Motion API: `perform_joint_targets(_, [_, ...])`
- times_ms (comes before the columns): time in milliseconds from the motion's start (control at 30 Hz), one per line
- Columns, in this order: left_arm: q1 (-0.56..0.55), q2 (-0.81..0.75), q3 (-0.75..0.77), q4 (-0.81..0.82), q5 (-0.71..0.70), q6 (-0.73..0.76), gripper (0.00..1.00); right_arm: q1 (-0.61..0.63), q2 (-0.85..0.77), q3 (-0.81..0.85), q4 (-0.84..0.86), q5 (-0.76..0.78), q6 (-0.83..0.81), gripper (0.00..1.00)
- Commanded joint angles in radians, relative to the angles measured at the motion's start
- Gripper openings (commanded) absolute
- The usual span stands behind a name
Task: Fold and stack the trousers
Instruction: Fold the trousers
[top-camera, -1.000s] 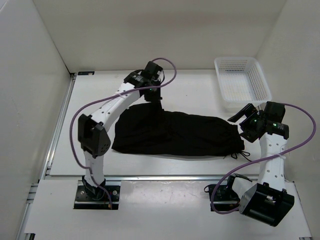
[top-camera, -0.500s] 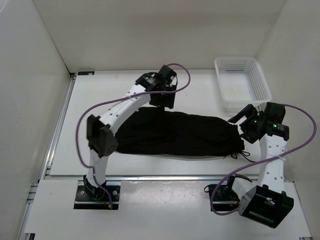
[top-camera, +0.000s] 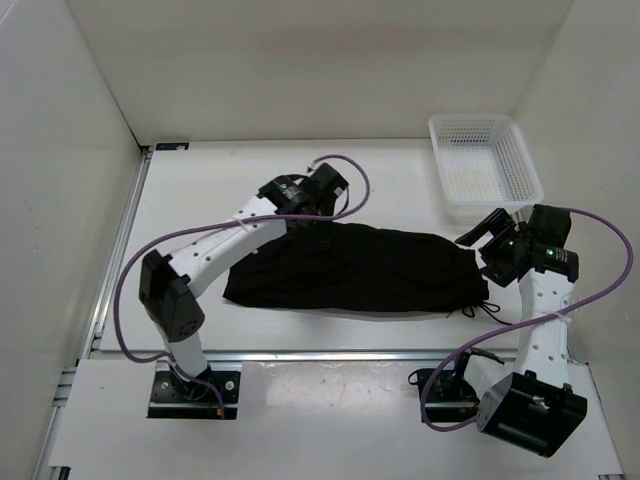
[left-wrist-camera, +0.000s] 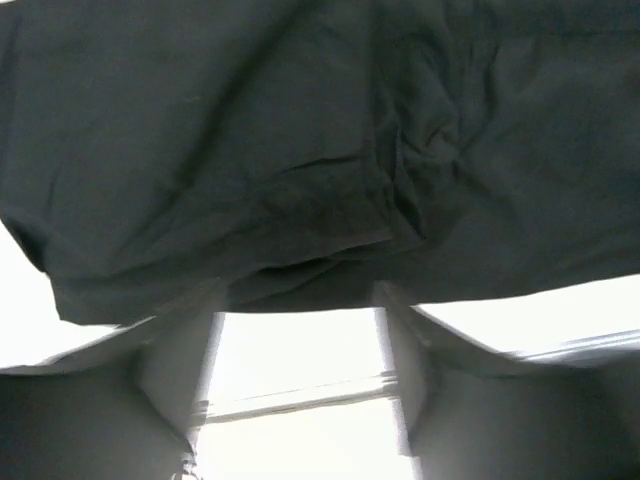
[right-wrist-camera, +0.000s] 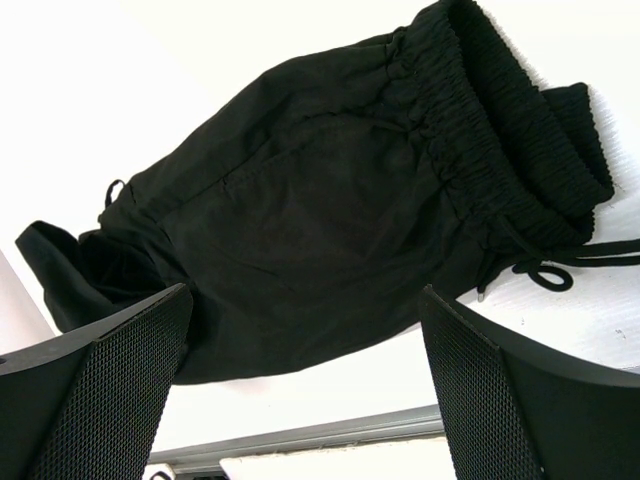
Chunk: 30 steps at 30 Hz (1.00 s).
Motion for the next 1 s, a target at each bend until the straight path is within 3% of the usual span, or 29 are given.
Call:
perform_joint_targets(0, [-0.072,0.041,0.003,0.026,0.002,0.031,0.38,0.003,-0.023,0.0,0.019,-0.025,0.001,0.99])
perform_joint_targets(33, [-0.102,0.06,0.013,0.035,0.002,0.045,0.39,0.003,-0.023,0.0,0.019,-0.025,0.001,0.99])
perform_joint_targets(67, [-0.112,0.08,0.014,0.035,0.002,0.045,0.49,0.003,-0.023,0.0,0.019,-0.025,0.001,0.99])
perform_joint_targets(100, [-0.112,0.125,0.023,0.035,0.002,0.056,0.76,0.003,-0.023,0.0,0.019,-0.025,0.001,0.99])
perform_joint_targets(167, [-0.132,0.169,0.032,0.035,0.002,0.056,0.97,0.003,-0.023,0.0,0.019,-0.025,0.001,0.99])
perform_joint_targets(400, [-0.155,0.307,0.066,0.035,-0.049,0.045,1.0,0.003,-0.023,0.0,0.009,-0.025,0.001,0.99])
perform_joint_targets(467, [-0.164,0.316,0.066,0.035,-0.088,0.021,0.96,0.003,-0.023,0.0,0.009,-0.025,0.001,0.99])
perform_joint_targets(500, [-0.164,0.331,0.066,0.044,-0.089,0.008,0.88,0.003,-0.023,0.0,0.009,-0.025,0.001,0.99])
perform_joint_targets(700, [-0.164,0.332,0.046,0.034,-0.193,-0.047,0.65,0.003,-0.023,0.0,0.009,-0.025,0.001,0.99])
perform_joint_targets(900, [-0.164,0.31,0.089,-0.026,-0.261,-0.07,0.1,0.003,-0.023,0.0,0.009,-0.025,0.001,0.99])
perform_joint_targets(967, [-0.164,0.281,0.1,-0.049,-0.261,-0.041,0.1,0.003,-0.023,0.0,0.009,-0.034,0.001,0.99])
